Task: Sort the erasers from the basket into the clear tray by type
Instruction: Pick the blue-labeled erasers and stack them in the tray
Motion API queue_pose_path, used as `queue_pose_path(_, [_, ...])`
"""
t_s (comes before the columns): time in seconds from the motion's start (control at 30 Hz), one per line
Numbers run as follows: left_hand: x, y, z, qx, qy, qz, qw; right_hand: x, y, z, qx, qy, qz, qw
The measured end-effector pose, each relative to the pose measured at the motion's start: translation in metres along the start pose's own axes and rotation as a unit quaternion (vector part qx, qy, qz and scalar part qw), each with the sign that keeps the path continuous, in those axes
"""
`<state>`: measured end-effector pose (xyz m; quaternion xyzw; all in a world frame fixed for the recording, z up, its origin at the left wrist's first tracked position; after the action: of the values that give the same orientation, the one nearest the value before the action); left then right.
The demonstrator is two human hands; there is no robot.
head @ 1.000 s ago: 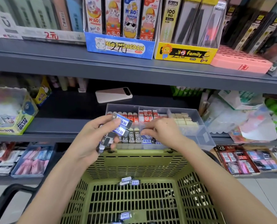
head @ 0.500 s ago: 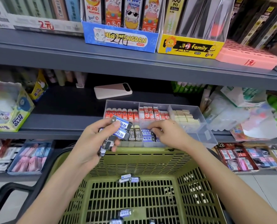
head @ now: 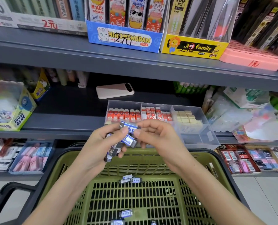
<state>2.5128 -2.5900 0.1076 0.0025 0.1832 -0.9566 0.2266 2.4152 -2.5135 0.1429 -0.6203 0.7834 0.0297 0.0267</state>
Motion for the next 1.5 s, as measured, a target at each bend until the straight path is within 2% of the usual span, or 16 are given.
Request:
queue_pose_path(0.1, [-0.001,-0.007,-0.001,0.007,0.005,-0.015,1.0,-0.003,-0.002,-0.003,0.069,0.041,-0.007,0.997])
queue_pose_path(0.2, [-0.001,-0.011,-0.004,-0.01,0.019,-0.024,0.999,-0.004,-0.003,-0.006,0.047,0.073,-0.011,0.996])
queue_pose_path(0.3, [-0.002,-0.013,-0.005,-0.024,0.025,-0.029,0.999,-0.003,0.012,-0.013,0.034,0.093,0.035,0.995])
queue_pose_path(0.37, [-0.003,-0.011,-0.004,-0.025,0.026,-0.02,0.999,-0.003,0.033,-0.018,0.103,0.115,0.063,0.986])
queue_pose_path(0.43, [-0.003,-0.008,-0.003,-0.026,0.024,-0.007,0.999,-0.003,0.056,-0.017,0.174,0.101,0.089,0.976])
queue_pose_path(0.5, [-0.003,-0.004,-0.002,-0.027,0.022,0.003,0.999,-0.005,0.074,-0.009,0.188,0.061,0.107,0.974])
queue_pose_path(0.57, [-0.003,-0.001,-0.001,-0.025,0.02,0.008,0.999,-0.007,0.085,-0.002,0.126,0.023,0.112,0.985])
queue_pose_path(0.63, [-0.003,0.002,-0.001,-0.025,0.019,0.013,0.999,-0.008,0.093,0.003,-0.01,-0.006,0.124,0.992])
queue_pose_path(0.73, [-0.004,0.004,-0.001,-0.027,0.019,0.022,0.999,-0.006,0.102,0.013,-0.169,-0.047,0.145,0.974])
queue_pose_path(0.83, [-0.004,0.006,-0.002,-0.033,0.021,0.033,0.999,0.002,0.094,0.024,-0.242,-0.079,0.103,0.962])
queue_pose_path(0.9, [-0.004,0.008,-0.002,-0.038,0.022,0.038,0.998,0.006,0.09,0.026,-0.313,-0.089,0.102,0.94])
queue_pose_path(1.07, [-0.005,0.012,-0.001,-0.039,0.017,0.045,0.998,0.01,0.084,0.017,-0.467,-0.063,0.16,0.868])
queue_pose_path(1.3, [-0.005,0.013,-0.001,-0.041,0.016,0.046,0.998,0.012,0.07,0.009,-0.567,0.003,0.146,0.811])
queue_pose_path(1.5, [-0.005,0.014,-0.002,-0.044,0.014,0.048,0.998,0.006,0.066,0.004,-0.577,0.041,0.134,0.805])
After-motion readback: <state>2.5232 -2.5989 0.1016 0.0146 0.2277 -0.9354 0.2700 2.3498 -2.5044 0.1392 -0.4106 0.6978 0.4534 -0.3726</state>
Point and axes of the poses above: each hand's wrist, its own x-axis towards the middle knuckle, its own y-axis out of the back of the hand, z = x × y, the point moved 9 cm from there along x, towards the middle knuckle, and after that the axes turned 11 degrees about -z, right-handed, at the moved point
